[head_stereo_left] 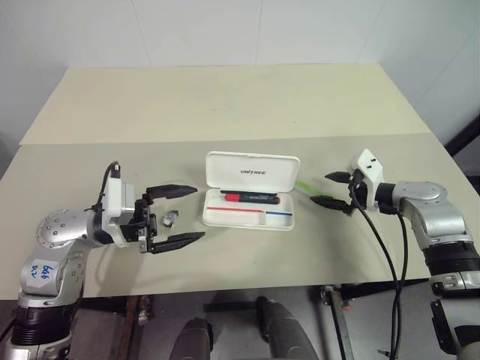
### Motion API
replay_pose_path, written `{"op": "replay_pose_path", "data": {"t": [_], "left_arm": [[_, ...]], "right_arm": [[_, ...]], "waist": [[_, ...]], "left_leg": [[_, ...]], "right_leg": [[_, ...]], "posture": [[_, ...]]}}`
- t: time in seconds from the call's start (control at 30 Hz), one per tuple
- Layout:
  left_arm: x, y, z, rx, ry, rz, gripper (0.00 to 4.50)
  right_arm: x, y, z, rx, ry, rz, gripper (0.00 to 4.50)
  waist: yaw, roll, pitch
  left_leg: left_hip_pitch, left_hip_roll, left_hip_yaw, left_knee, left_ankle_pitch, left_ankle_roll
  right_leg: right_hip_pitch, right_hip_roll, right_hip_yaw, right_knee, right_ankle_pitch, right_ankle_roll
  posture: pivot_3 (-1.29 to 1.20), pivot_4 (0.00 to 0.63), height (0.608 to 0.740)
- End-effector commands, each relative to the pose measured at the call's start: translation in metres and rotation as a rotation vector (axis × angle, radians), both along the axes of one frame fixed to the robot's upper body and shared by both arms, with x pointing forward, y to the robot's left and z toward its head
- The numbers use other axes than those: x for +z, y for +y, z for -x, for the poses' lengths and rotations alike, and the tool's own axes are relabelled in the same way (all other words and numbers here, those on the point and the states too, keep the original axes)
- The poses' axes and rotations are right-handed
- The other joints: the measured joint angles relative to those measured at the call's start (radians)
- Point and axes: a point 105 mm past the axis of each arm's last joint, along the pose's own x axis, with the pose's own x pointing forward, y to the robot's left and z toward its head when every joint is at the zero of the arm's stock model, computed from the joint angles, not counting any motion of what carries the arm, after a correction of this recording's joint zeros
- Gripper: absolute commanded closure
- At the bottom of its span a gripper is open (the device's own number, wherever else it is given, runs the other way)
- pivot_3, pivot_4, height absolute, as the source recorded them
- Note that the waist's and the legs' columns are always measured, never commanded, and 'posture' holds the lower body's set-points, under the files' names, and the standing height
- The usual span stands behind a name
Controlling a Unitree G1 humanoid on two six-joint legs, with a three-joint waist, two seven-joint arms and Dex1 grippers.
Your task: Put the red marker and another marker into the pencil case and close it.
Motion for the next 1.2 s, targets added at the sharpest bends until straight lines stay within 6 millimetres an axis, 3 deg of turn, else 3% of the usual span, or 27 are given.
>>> {"op": "replay_pose_path", "data": {"t": [0.03, 0.47, 0.8, 0.97, 1.2], "left_arm": [[0.011, 0.005, 0.000, 0.007, -0.063, 0.001, 0.04], [0.015, 0.001, 0.003, -0.017, -0.081, 0.031, 0.04], [0.018, 0.000, 0.003, -0.020, -0.093, 0.037, 0.00], [0.019, 0.000, 0.002, -0.027, -0.095, 0.041, 0.00], [0.018, 0.003, 0.001, -0.034, -0.088, 0.044, 0.00]], "right_arm": [[-0.004, -0.003, 0.000, -0.014, 0.037, 0.021, 0.00], [-0.037, -0.010, -0.015, -0.173, 0.146, 0.067, 0.00], [-0.044, -0.011, -0.014, -0.196, 0.173, 0.066, 3.34], [-0.031, -0.005, -0.019, -0.186, 0.098, 0.051, 3.39], [0.015, -0.001, -0.033, -0.203, -0.079, 0.021, 3.39]], "waist": [[-0.002, 0.000, 0.000], [-0.018, -0.001, -0.001], [-0.028, -0.005, -0.003], [-0.028, -0.005, -0.003], [-0.032, -0.004, -0.002]], "left_leg": [[0.000, 0.000, 0.000, 0.000, 0.000, 0.000], [0.001, 0.000, 0.002, 0.002, 0.000, 0.000], [0.001, 0.000, 0.001, 0.004, 0.001, 0.002], [0.001, 0.000, 0.001, 0.004, 0.001, 0.002], [0.001, 0.000, 0.002, 0.004, 0.001, 0.002]], "right_leg": [[0.000, 0.000, 0.000, 0.000, 0.000, 0.000], [0.004, 0.000, 0.001, -0.001, 0.000, -0.005], [0.005, 0.001, 0.001, -0.003, 0.001, -0.005], [0.005, 0.000, 0.002, -0.004, 0.001, -0.004], [0.004, 0.000, 0.002, -0.005, 0.002, -0.004]], "posture": [[0.00, 0.150, 0.740], [0.00, 0.150, 0.740], [0.00, 0.150, 0.740], [0.00, 0.150, 0.740], [0.00, 0.150, 0.740]]}}
